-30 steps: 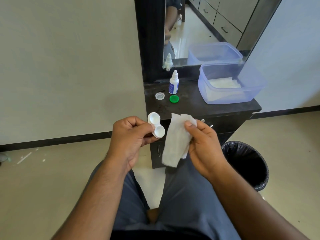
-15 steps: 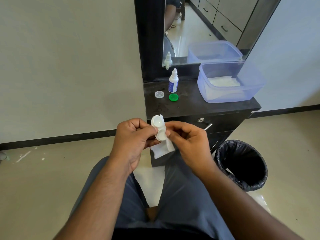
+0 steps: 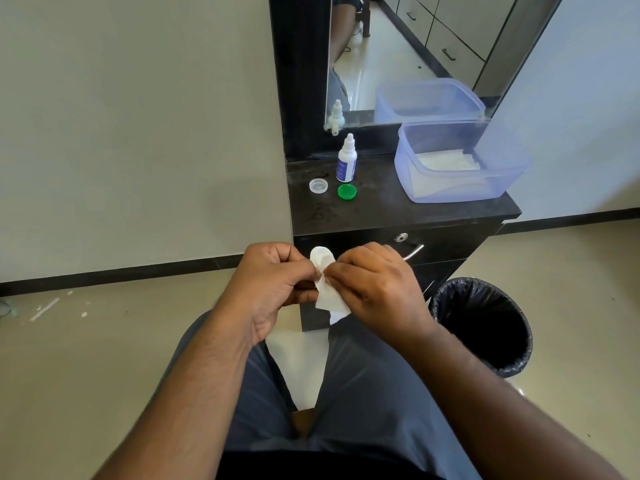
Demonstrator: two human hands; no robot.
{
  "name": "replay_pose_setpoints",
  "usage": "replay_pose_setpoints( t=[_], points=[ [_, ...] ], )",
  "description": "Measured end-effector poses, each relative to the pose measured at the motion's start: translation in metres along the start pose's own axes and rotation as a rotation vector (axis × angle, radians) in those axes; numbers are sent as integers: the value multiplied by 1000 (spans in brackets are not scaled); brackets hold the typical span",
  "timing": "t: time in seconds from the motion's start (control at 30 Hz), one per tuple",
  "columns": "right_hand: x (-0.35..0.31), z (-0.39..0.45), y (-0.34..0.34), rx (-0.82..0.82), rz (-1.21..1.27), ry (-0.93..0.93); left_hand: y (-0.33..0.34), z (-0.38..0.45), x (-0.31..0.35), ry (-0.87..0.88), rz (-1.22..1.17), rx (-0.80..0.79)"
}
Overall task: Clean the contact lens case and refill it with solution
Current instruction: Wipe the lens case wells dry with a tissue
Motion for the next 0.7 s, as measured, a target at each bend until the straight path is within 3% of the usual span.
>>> replay_pose_setpoints(
  t=[0.17, 0.2, 0.33, 0.4, 0.7],
  points=[
    [25, -6, 9, -1, 304, 549, -3, -3, 7, 132, -34, 73],
    [22, -4, 6, 23, 275, 513, -3, -3, 7, 141, -39, 81],
    [-6, -3, -2, 87, -70, -29, -3, -2, 5, 119, 27, 71],
    [-2, -5, 1, 72, -50, -51, -4, -2, 4, 115, 35, 67],
    [34, -29, 13, 149, 576, 920, -4, -8, 7, 297, -89, 196]
  ],
)
Point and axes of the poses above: each hand's wrist, its own z-axis towards the middle knuckle, its own y-axis out of the palm, x = y × z, the point moved 8 cm from there along z, towards the middle knuckle, and after that the axes turned 4 degrees about -z, right-handed, at the moved point
